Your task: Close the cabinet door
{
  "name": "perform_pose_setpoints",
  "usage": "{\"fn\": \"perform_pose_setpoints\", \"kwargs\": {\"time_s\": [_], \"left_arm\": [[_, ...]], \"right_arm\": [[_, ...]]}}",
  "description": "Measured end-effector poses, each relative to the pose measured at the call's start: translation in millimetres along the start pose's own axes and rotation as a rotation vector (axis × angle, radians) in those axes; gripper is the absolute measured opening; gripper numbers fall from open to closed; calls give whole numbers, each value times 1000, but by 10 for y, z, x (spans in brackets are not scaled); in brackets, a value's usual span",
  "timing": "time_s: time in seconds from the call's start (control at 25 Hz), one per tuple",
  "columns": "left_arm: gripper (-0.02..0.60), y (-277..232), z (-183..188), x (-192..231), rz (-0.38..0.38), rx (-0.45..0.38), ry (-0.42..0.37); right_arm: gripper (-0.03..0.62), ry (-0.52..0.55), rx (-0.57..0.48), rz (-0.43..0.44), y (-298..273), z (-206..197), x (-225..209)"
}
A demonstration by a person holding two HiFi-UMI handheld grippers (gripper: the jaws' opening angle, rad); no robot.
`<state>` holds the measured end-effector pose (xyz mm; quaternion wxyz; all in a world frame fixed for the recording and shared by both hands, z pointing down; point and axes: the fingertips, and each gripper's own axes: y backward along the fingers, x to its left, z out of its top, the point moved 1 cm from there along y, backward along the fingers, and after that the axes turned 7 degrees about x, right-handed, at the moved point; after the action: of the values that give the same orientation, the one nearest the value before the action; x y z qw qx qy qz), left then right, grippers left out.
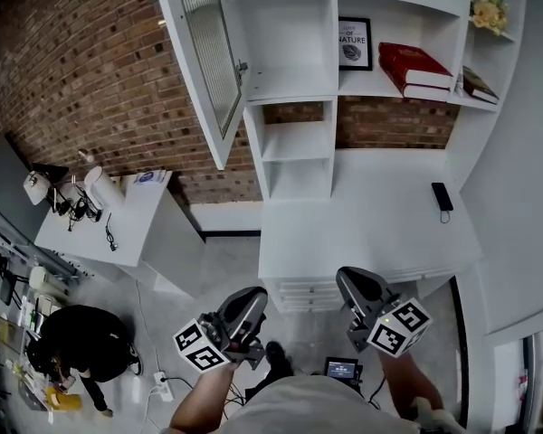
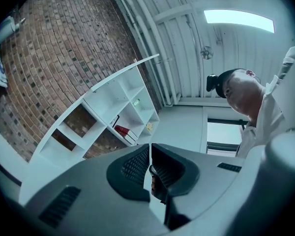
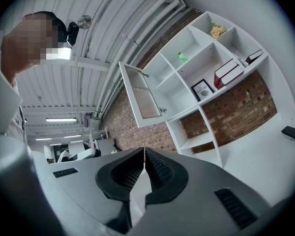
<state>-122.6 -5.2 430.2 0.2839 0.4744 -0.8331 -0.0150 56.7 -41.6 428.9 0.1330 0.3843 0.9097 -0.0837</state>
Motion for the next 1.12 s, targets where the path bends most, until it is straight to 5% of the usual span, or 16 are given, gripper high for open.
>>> {"fn": "perform_pose_setpoints", "kwargs": {"time_s": [0.72,1.12], "left_arm": [[21,-134,936,1247,-110,8,-7],[21,-149,1137,1595,-132,21,-17]], "right_arm": [[29,40,-45,-80,-1429,434,-134],[29,98,-60,-99,-1851,609,-159]]}}
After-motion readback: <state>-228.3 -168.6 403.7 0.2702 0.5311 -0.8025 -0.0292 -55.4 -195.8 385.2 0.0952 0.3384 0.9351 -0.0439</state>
